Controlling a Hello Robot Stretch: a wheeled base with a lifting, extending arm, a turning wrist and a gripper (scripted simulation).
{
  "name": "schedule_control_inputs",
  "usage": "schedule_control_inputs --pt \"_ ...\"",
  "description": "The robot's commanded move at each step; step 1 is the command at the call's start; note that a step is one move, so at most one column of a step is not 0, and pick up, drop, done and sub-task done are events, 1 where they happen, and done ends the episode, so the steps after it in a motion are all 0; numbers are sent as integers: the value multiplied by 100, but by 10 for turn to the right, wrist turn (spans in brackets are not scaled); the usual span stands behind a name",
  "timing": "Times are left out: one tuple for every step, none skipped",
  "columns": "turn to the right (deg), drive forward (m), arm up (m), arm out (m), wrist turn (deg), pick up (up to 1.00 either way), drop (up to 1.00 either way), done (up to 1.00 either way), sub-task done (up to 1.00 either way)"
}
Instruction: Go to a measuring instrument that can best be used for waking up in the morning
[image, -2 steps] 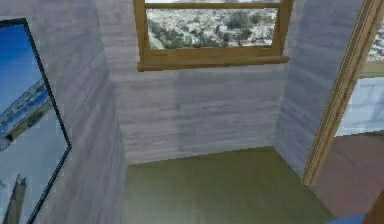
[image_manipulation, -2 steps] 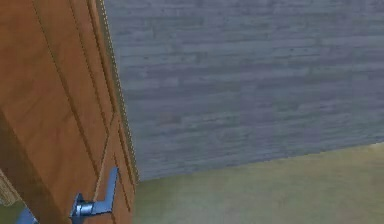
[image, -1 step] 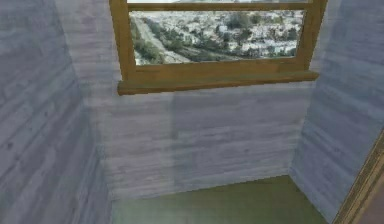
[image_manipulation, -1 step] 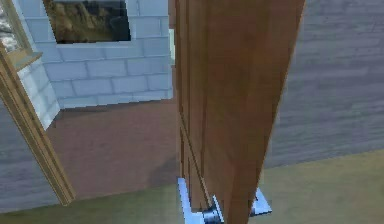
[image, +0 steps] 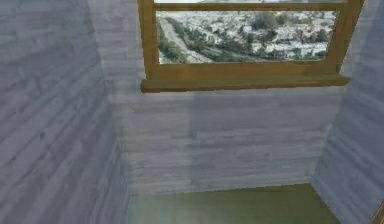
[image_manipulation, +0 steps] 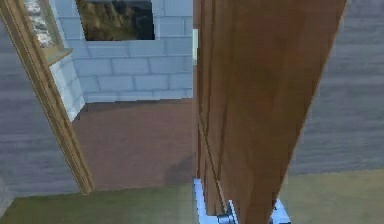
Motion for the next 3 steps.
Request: schedule_control_inputs --pt "0 30 0 0 0 0 0 0 0" --pt "450 0 0 0 0 0 0 0 0" --pt "360 0 0 0 0 0 0 0 0"
